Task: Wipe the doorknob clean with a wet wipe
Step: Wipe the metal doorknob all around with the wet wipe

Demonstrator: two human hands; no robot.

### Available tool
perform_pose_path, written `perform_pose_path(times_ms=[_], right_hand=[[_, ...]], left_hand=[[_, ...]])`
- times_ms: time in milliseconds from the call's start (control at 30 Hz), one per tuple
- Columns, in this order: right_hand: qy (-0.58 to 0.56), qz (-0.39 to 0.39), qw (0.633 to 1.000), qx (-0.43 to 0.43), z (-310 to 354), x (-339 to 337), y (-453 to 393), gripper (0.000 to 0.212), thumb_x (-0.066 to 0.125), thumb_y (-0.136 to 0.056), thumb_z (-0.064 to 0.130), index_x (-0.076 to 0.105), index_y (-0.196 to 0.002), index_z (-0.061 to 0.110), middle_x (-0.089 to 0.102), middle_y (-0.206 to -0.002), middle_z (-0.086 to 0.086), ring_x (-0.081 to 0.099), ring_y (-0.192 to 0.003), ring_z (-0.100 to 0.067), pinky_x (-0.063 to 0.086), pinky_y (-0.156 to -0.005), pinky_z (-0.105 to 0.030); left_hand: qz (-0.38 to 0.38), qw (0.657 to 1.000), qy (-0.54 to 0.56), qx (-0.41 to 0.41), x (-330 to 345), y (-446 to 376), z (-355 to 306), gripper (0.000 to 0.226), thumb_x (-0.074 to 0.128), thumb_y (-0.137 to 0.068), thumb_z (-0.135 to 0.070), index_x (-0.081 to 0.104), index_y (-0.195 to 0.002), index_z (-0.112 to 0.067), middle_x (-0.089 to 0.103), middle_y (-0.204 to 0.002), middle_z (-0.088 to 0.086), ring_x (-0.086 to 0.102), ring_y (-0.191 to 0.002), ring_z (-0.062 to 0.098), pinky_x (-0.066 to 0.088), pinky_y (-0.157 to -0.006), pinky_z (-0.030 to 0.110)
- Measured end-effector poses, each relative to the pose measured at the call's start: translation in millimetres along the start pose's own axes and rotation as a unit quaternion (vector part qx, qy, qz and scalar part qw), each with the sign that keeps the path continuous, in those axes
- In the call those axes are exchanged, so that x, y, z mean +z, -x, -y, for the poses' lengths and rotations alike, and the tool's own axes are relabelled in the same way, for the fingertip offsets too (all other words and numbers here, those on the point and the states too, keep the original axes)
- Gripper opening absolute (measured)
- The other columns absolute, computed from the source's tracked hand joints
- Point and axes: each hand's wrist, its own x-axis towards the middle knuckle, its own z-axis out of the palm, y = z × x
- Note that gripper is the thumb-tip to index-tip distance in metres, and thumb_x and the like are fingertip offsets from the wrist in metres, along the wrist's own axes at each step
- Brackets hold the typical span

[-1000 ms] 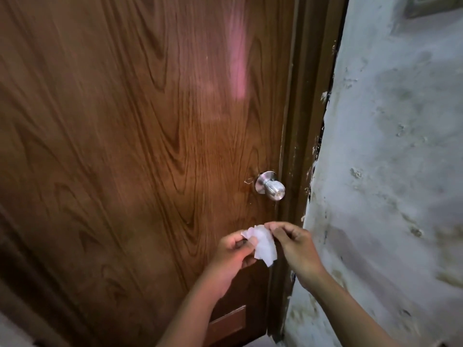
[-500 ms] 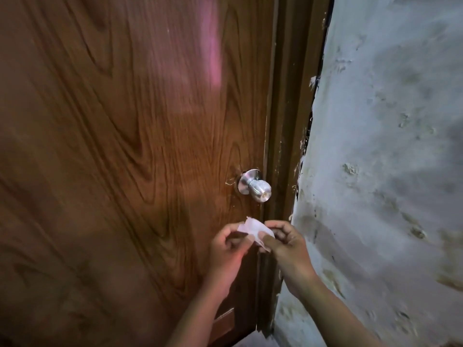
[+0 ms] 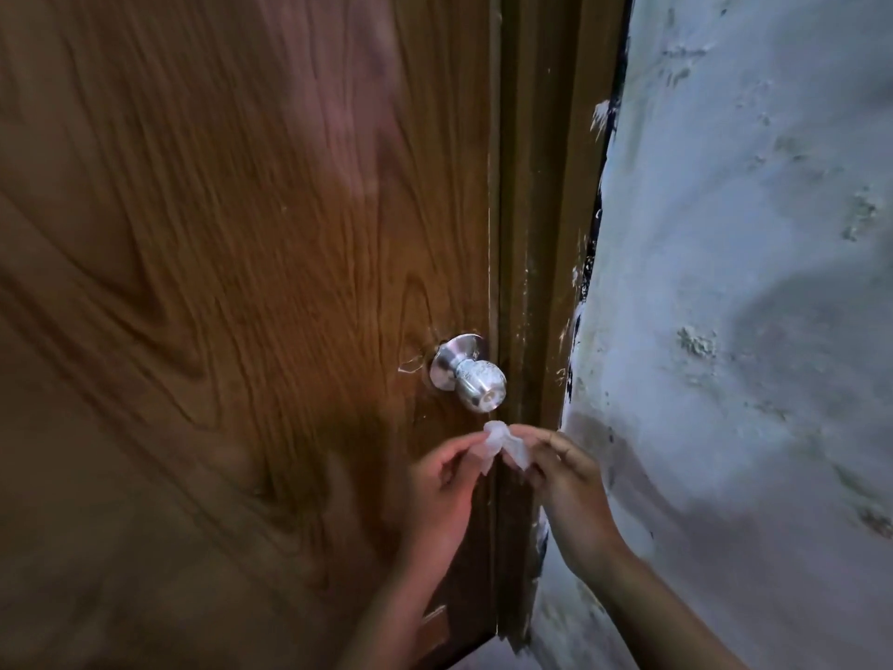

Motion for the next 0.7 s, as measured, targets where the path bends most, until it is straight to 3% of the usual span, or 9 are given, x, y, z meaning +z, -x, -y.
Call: perform_pose_path(times_ms=[100,267,433,533,633,700], right_hand=[[0.007,-0.035,0.999,0.016,-5,0,-4,0.021,0.057,-0.086,0.010,0.063,-0.091,0.029,0.067,-0.095,-0.003,0.065,-0.091,-0.016,0.052,-0.078,-0.025],[0.011,-0.085,0.996,0.024,-10,6,-10,0.019,0.060,-0.084,0.010,0.068,-0.084,0.027,0.071,-0.091,-0.002,0.065,-0.088,-0.014,0.051,-0.078,-0.027],[-0.022,-0.104,0.993,0.051,-17,13,-12,0.012,0.061,-0.084,0.016,0.068,-0.091,0.022,0.071,-0.096,-0.005,0.065,-0.093,-0.018,0.052,-0.086,-0.035],[-0.013,-0.136,0.990,0.029,-16,12,-18,0.016,0.062,-0.083,0.010,0.068,-0.083,0.025,0.071,-0.087,-0.002,0.065,-0.085,-0.015,0.052,-0.075,-0.026],[0.019,-0.155,0.988,-0.018,-15,14,-22,0.014,0.064,-0.082,0.013,0.069,-0.084,0.026,0.070,-0.084,0.006,0.065,-0.080,-0.005,0.051,-0.065,-0.012],[0.056,-0.153,0.984,-0.067,-15,17,-23,0.020,0.064,-0.082,0.013,0.067,-0.079,0.033,0.068,-0.085,0.009,0.063,-0.078,0.001,0.048,-0.063,-0.006]], left_hand=[[-0.006,0.999,0.026,-0.041,10,-2,7,0.019,0.063,-0.084,-0.021,0.068,-0.078,-0.038,0.068,-0.079,-0.032,0.063,-0.081,-0.009,0.045,-0.065,0.002],[-0.032,0.998,0.047,-0.040,20,-13,13,0.033,0.066,-0.080,-0.007,0.071,-0.069,-0.038,0.072,-0.079,-0.022,0.066,-0.080,-0.001,0.048,-0.069,0.008],[0.011,1.000,-0.022,0.003,17,-22,13,0.034,0.064,-0.082,-0.006,0.070,-0.077,-0.039,0.072,-0.081,-0.021,0.065,-0.085,-0.003,0.047,-0.076,0.008],[0.031,0.996,-0.083,0.027,8,-23,12,0.038,0.060,-0.084,-0.005,0.068,-0.078,-0.042,0.069,-0.082,-0.030,0.063,-0.086,-0.008,0.044,-0.077,0.005],[-0.019,0.967,-0.207,0.150,-9,-27,8,0.034,0.058,-0.085,-0.010,0.063,-0.089,-0.043,0.067,-0.086,-0.027,0.060,-0.086,-0.010,0.046,-0.074,0.004],[-0.051,0.886,-0.347,0.304,-22,-37,5,0.022,0.055,-0.085,-0.015,0.066,-0.099,-0.027,0.067,-0.094,-0.013,0.060,-0.086,-0.001,0.049,-0.073,0.016]])
